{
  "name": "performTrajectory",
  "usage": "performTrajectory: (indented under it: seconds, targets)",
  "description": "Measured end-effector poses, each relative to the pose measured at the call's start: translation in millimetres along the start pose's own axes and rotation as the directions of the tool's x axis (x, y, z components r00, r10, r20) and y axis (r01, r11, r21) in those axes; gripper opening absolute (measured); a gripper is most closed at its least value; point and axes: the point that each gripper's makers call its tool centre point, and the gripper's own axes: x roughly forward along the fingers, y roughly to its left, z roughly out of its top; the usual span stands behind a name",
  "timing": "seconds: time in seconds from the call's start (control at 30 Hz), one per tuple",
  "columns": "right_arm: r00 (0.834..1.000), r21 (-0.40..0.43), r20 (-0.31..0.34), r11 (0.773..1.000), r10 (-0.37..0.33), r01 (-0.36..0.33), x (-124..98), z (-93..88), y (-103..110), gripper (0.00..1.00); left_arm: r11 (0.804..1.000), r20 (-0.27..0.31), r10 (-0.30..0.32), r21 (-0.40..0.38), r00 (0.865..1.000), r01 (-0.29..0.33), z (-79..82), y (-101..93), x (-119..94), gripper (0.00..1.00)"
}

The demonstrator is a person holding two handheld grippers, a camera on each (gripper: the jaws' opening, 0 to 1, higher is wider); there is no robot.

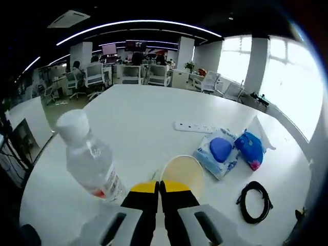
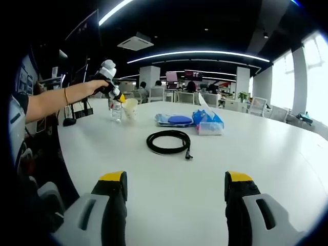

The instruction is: Arrange the tabletop items into an orderly group along one side of the table until the central work area is clear of visible clutter.

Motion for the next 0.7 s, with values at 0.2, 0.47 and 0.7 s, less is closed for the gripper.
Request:
performTrajectory:
  seconds: [0.2,0.47,0.7]
  targets:
    - [1.0,-0.001,-0.006,1.0,0.004,-0.004,-1,-1.5,2,0.75,1.0,-0.008,0.0,-0.015,1.0,0.0,-1.3,-2.1,-5,0.0]
    - [1.0,0.003,0.005,1.0,0.005,-0.005,-4,-0.6,2,0.75,1.0,-0.048,0.021,0.009,0.999,-0.021,-7.9,-1.1,-11,0.0]
    - [1.0,0.006,0.006,1.0,0.002,-0.002,-6,-2.0,1,0.75,1.0,-0.095,0.017,0.01,0.995,-0.016,-13.4,-4.8,-15,0.0]
